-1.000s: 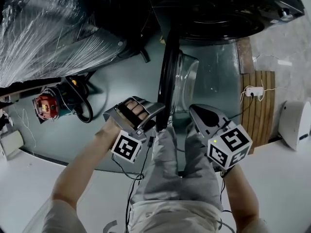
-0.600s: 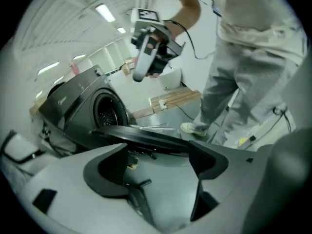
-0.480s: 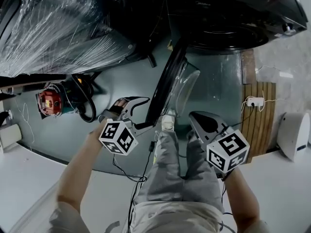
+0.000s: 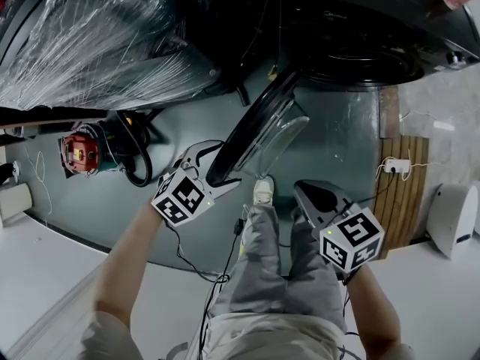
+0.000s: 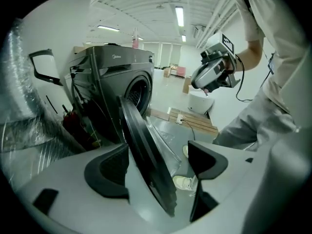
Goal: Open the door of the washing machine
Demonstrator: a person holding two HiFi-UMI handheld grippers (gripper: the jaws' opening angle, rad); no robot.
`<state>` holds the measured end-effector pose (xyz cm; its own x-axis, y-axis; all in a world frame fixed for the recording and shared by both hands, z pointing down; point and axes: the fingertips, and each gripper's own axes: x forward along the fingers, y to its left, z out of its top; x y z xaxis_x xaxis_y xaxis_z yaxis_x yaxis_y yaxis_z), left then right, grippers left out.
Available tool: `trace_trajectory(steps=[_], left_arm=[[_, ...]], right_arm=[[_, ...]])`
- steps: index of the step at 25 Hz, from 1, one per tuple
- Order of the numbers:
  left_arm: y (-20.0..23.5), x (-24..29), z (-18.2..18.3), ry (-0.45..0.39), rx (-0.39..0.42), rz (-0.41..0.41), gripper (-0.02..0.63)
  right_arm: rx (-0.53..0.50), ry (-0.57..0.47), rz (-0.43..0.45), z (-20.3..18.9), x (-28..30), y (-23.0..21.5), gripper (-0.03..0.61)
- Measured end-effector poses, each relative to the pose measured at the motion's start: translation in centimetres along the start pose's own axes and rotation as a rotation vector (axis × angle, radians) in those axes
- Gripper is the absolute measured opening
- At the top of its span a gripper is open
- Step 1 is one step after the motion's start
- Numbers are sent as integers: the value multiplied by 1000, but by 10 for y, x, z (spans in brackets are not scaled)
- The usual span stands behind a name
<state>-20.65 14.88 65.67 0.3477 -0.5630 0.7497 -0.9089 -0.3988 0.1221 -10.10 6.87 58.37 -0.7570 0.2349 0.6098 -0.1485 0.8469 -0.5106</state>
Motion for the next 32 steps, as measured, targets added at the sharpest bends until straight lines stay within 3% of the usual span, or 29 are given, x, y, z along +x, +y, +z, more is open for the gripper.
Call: trace_trajectory(steps=[5,9,18,25,32], left_arm=[[22,-5,8,-24,-57,13,396],[35,-11,5,-28,-112,11,394],[66,-18,-5,-45,-308,52,388],[94,-29,-25,24,-376,155,388],[97,-38,-22,66,-385,173,388]], right_arm=[[-7,8,13,7,8,9,28],[-108,32,-13,18,16,14,28],[-83,1,-9,48,34,19,28],[-105,5,-13,67,41,27,28],[-107,-8,-13,91,36,40,28]])
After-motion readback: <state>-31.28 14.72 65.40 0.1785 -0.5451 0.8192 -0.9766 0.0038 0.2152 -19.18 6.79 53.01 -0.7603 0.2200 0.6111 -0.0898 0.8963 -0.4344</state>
